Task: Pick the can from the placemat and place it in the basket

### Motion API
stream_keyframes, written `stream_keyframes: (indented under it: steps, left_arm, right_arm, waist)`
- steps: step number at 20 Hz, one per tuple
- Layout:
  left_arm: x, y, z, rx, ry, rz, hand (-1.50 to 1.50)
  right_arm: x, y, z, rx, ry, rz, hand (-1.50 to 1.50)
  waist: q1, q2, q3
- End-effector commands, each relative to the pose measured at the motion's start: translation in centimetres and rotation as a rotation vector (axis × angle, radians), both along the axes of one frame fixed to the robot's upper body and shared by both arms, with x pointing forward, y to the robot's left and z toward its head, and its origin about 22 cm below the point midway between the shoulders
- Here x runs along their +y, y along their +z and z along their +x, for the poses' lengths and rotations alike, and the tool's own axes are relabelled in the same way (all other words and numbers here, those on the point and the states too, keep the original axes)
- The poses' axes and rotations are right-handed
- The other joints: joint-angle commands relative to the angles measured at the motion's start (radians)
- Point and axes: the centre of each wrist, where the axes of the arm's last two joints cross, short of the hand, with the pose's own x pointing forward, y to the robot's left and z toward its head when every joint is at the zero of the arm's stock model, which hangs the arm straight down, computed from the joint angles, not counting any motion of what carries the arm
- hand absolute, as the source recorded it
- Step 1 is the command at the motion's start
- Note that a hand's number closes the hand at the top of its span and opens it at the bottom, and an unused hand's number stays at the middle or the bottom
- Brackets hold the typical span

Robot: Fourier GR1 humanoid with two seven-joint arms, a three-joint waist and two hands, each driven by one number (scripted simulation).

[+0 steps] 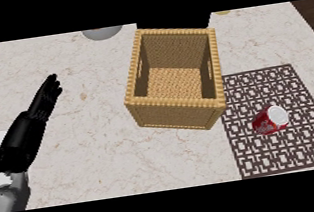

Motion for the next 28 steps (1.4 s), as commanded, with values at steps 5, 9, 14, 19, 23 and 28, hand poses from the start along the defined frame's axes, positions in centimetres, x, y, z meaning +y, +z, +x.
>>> stream_keyframes:
  steps: [5, 9, 14, 19, 23, 28]
  left_arm:
    - [-1.2, -1.9, -0.1, 0.013, -0.007, -0.003, 0.0]
    - [-0.1, -2.2, 0.2, -0.012, 0.001, -0.012, 0.0]
    - [-1.4, -0.6, 2.5, -0.014, -0.009, 0.005, 0.0]
    - [-1.4, 0.0, 1.1, 0.002, -0.015, 0.001, 0.0]
    - [0.6, 0.9, 1.4, -0.022, -0.025, -0.01, 0.0]
    - [-1.3, -0.8, -0.7, 0.014, -0.017, -0.017, 0.0]
  right_arm:
    - [-0.9, 2.6, -2.7, 0.008, -0.026, 0.013, -1.5]
    - [-4.0, 0.7, -2.1, -0.006, -0.062, 0.039, -1.5]
    - [-3.7, -4.3, -0.8, -0.018, -0.074, 0.117, -1.5]
    - [-4.2, -7.1, -0.2, -0.056, -0.073, 0.144, -1.5]
    - [-3.0, -9.9, 0.5, -0.072, -0.057, 0.091, -1.5]
    - [-3.8, -13.1, 0.8, -0.087, -0.084, 0.096, -1.5]
  waist:
    - [0.01, 0.004, 0.003]
    - [0.012, 0.006, 0.003]
    - [0.017, 0.01, 0.004]
    - [0.019, 0.007, 0.003]
    - [0.021, 0.007, 0.003]
    - [0.021, 0.006, 0.003]
